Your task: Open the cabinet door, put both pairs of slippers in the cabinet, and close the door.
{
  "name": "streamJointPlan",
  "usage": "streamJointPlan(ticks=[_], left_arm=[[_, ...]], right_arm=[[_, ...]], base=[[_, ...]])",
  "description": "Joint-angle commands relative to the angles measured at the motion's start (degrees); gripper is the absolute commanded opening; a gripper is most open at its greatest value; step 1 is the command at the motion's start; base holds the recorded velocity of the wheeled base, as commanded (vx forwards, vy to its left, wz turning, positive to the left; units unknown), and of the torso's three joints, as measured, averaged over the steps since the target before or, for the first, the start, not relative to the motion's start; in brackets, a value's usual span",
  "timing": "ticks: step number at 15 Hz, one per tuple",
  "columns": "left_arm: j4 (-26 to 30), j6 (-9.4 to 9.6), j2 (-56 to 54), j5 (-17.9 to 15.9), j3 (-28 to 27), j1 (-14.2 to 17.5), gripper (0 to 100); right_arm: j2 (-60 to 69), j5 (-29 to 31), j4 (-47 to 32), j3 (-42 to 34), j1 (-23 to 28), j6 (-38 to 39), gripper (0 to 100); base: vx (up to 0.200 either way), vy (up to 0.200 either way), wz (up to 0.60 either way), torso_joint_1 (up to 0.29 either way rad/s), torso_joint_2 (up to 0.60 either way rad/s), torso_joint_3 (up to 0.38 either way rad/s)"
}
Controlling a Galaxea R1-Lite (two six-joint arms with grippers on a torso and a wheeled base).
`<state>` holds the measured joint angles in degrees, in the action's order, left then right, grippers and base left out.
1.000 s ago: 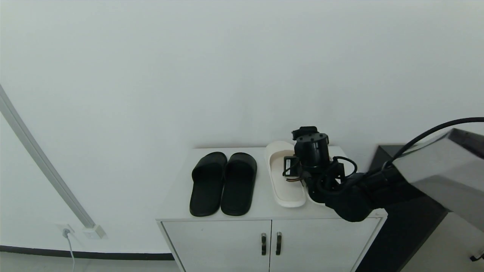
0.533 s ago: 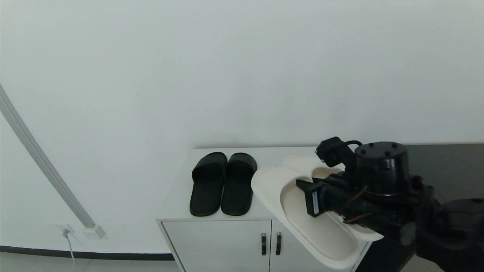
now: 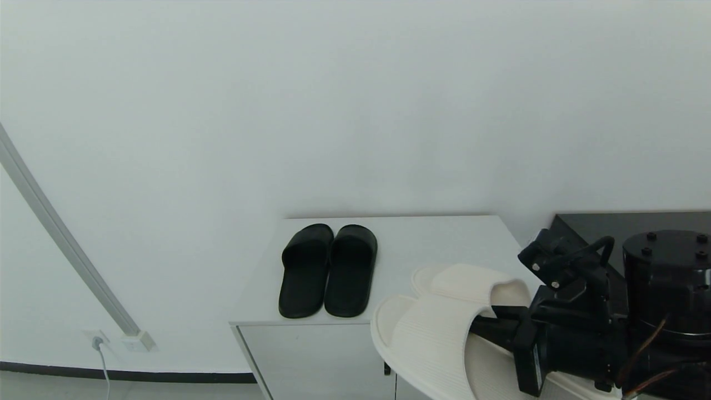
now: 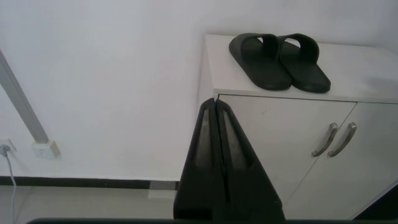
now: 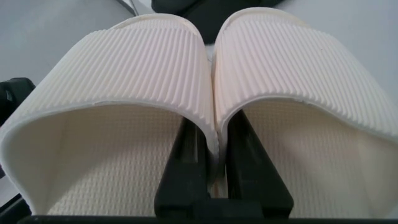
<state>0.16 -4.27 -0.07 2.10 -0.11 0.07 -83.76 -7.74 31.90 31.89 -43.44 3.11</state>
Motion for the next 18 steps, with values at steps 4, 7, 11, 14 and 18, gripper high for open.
streamJointPlan(ticks=[4,7,11,14,18], left_arm=[[0.0,-0.04,0.1,0.0,-0.1,0.0,0],[0.0,-0.04,0.1,0.0,-0.1,0.0,0],[0.0,-0.04,0.1,0.0,-0.1,0.0,0],[0.0,-0.04,0.1,0.0,-0.1,0.0,0],[0.0,-0.13,0.1,0.1,-0.1,0.0,0]], right_arm=[[0.5,-0.1,0.0,-0.4,0.0,0.1,0],[0.4,-0.1,0.0,-0.4,0.0,0.1,0],[0.3,0.0,0.1,-0.8,0.1,0.0,0],[0.4,-0.1,0.0,-0.9,0.1,0.0,0],[0.4,-0.1,0.1,-1.3,0.1,0.0,0]], base=[[-0.05,0.0,0.0,-0.001,0.0,-0.001],[-0.2,0.0,0.0,0.009,0.0,-0.002],[-0.15,0.0,0.0,-0.004,0.0,0.007],[0.0,0.0,0.0,0.0,0.0,0.0],[0.0,0.0,0.0,0.0,0.0,0.0]])
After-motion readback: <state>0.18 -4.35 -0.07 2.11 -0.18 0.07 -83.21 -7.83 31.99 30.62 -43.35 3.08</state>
